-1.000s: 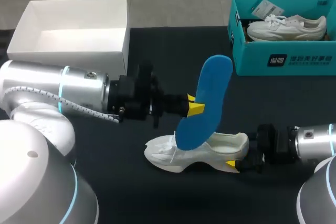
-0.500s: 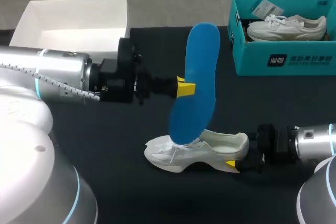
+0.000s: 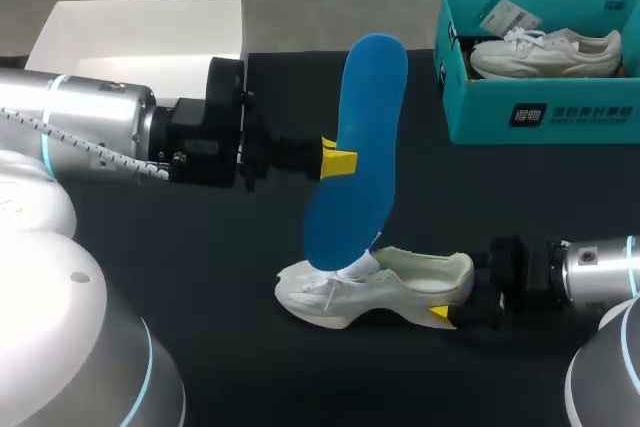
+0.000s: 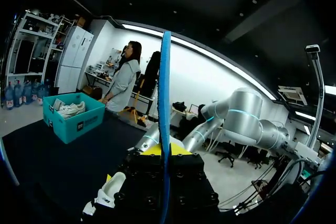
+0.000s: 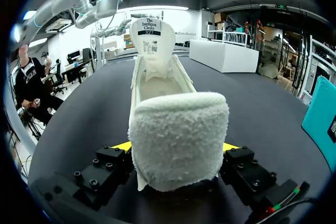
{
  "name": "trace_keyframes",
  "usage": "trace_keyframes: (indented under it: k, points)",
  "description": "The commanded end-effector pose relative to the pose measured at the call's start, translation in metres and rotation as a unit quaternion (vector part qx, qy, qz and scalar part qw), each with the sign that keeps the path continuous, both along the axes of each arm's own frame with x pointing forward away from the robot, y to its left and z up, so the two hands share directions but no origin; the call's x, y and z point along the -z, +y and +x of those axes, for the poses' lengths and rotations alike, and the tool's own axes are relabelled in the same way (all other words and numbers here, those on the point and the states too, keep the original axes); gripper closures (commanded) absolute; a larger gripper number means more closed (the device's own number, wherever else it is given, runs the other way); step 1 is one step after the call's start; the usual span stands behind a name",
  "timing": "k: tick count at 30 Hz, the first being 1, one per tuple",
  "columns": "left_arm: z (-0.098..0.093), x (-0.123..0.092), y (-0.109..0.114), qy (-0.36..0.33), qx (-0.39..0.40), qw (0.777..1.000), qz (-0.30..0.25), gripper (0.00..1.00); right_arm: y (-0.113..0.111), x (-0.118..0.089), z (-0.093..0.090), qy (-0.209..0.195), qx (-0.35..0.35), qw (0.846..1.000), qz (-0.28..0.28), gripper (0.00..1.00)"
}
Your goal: Take the shoe out of the shoebox, open the shoe tongue, remove and reinsert the insole, then place the shoe into the shoebox
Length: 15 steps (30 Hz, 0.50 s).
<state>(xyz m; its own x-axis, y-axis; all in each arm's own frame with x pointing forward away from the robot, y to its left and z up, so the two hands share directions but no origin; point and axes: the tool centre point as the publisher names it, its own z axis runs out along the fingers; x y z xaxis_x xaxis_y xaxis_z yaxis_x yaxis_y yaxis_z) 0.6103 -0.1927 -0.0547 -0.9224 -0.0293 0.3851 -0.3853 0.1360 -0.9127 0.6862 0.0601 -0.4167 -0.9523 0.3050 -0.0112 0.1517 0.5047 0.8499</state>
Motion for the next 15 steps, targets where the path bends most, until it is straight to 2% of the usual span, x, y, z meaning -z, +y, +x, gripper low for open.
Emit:
trace_keyframes:
  k: [1,9,15]
  points:
    - [-0.002,0.0,0.001,0.0,-0.002,1.0,0.001,1.0,0.001,0.002,0.0,0.0,0.001,1.0,-0.003,1.0]
    - [-0.002,0.0,0.001,0.0,-0.002,1.0,0.001,1.0,0.001,0.002,0.0,0.0,0.001,1.0,-0.003,1.0]
    - [-0.008,-0.013,-0.018,0.049,0.013,0.998,-0.031,1.0,0.001,0.002,0.0,0.0,0.001,1.0,-0.003,1.0]
